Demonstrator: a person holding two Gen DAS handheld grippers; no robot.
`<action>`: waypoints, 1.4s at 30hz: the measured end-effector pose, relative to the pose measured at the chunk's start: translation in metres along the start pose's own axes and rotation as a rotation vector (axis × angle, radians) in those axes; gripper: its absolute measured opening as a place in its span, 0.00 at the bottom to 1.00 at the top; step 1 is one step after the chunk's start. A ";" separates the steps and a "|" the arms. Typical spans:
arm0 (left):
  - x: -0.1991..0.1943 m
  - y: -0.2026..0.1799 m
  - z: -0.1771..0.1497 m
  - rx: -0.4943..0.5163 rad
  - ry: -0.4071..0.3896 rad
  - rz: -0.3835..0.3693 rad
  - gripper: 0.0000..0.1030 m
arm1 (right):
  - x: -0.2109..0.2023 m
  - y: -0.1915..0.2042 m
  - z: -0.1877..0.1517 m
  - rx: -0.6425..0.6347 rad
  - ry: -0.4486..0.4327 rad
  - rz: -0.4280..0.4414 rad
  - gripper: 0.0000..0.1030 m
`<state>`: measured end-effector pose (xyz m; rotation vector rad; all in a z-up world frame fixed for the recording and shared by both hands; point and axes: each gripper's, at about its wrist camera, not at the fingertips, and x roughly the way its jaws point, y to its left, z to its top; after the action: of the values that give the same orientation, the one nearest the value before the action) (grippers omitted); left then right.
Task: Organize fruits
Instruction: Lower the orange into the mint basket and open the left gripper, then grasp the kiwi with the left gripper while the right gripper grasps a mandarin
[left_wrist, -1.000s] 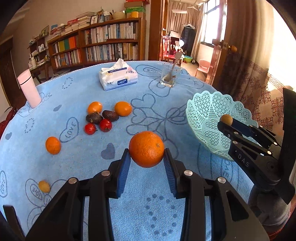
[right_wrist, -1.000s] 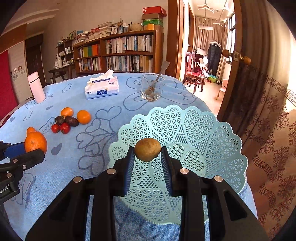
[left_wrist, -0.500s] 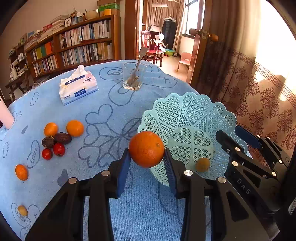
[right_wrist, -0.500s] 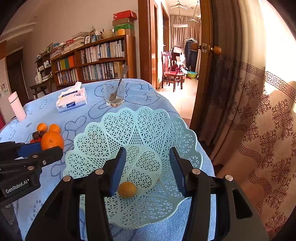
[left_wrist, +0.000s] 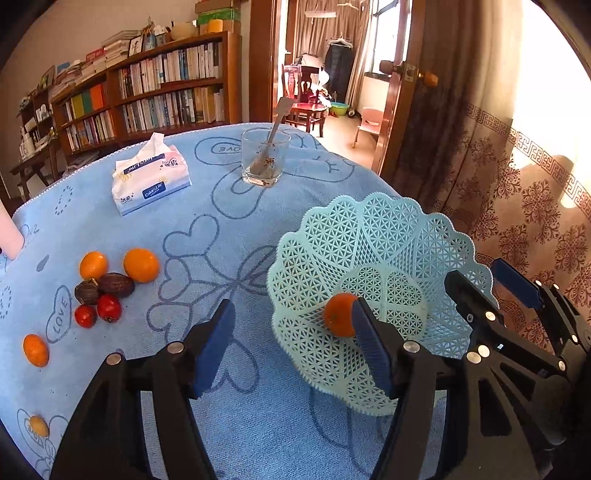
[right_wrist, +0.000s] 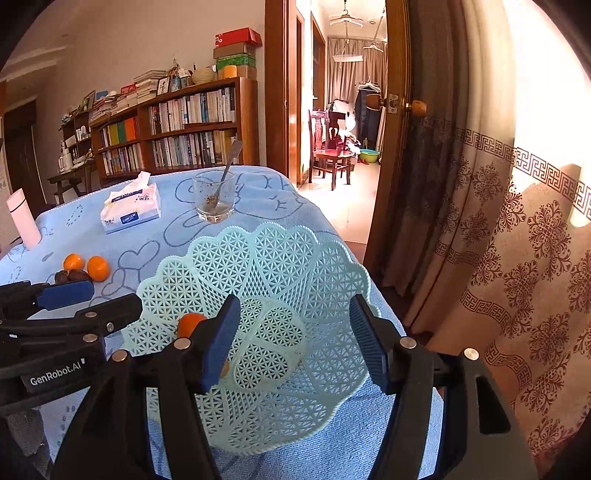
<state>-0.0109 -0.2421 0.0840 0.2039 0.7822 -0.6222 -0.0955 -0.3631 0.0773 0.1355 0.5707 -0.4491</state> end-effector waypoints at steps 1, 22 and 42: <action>-0.002 0.003 -0.001 -0.005 -0.002 0.005 0.67 | -0.001 0.001 0.000 -0.001 0.000 0.003 0.62; -0.037 0.057 -0.033 -0.055 -0.031 0.136 0.76 | -0.007 0.045 -0.003 -0.040 0.026 0.077 0.74; -0.093 0.177 -0.104 -0.241 -0.015 0.304 0.76 | -0.006 0.127 -0.010 -0.123 0.098 0.254 0.74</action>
<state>-0.0181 -0.0174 0.0685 0.0937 0.7853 -0.2389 -0.0484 -0.2447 0.0730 0.1109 0.6660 -0.1601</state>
